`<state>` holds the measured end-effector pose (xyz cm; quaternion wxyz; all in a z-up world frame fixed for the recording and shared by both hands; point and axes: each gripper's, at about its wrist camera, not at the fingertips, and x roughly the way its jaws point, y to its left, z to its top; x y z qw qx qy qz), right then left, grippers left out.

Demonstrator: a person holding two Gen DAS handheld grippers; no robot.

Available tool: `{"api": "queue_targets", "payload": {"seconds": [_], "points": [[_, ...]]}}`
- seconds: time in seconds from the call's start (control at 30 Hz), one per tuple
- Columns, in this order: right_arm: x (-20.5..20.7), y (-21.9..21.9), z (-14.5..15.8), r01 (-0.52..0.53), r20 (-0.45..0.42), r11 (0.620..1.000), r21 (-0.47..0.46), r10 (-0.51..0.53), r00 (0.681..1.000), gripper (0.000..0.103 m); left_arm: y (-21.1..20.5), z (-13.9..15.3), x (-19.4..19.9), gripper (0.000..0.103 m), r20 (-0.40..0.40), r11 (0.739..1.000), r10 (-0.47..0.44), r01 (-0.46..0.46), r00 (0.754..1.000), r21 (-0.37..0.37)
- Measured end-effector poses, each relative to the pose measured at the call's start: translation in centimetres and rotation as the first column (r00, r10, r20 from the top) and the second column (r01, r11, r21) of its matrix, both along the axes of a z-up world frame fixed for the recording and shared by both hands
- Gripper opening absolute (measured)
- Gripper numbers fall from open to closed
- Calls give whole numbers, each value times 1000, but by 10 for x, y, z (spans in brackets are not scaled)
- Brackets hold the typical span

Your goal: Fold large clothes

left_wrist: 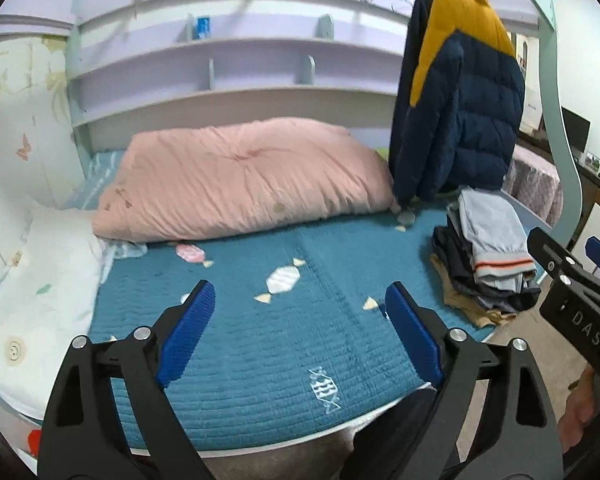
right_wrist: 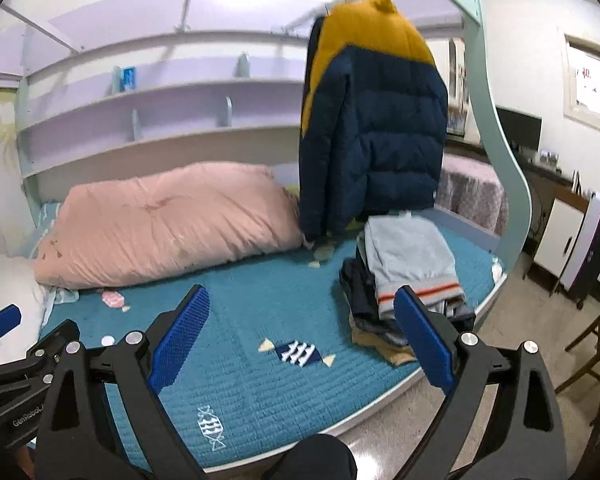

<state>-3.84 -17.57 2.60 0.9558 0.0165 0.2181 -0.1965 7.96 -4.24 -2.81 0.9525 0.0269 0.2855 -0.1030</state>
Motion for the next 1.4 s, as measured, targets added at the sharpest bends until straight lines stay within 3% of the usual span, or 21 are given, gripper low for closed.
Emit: {"api": "queue_targets", "payload": {"seconds": [0.27,0.73,1.0,1.4], "points": [[-18,20,9,19,71,1000,-21,-17,997,91,18,19,-26,88,63,999,35,-33,997,-23],[-48,39,20,76,185,990,-122,-53,981,94,18,38,-51,90,114,1000,12,-8,993,-28],[-49,33,19,45,174,997,-57,-34,984,94,18,42,-59,90,148,999,33,-30,988,-25],[-44,38,12,-5,130,998,-63,13,991,95,24,42,-59,90,130,998,52,-46,990,-46]]}}
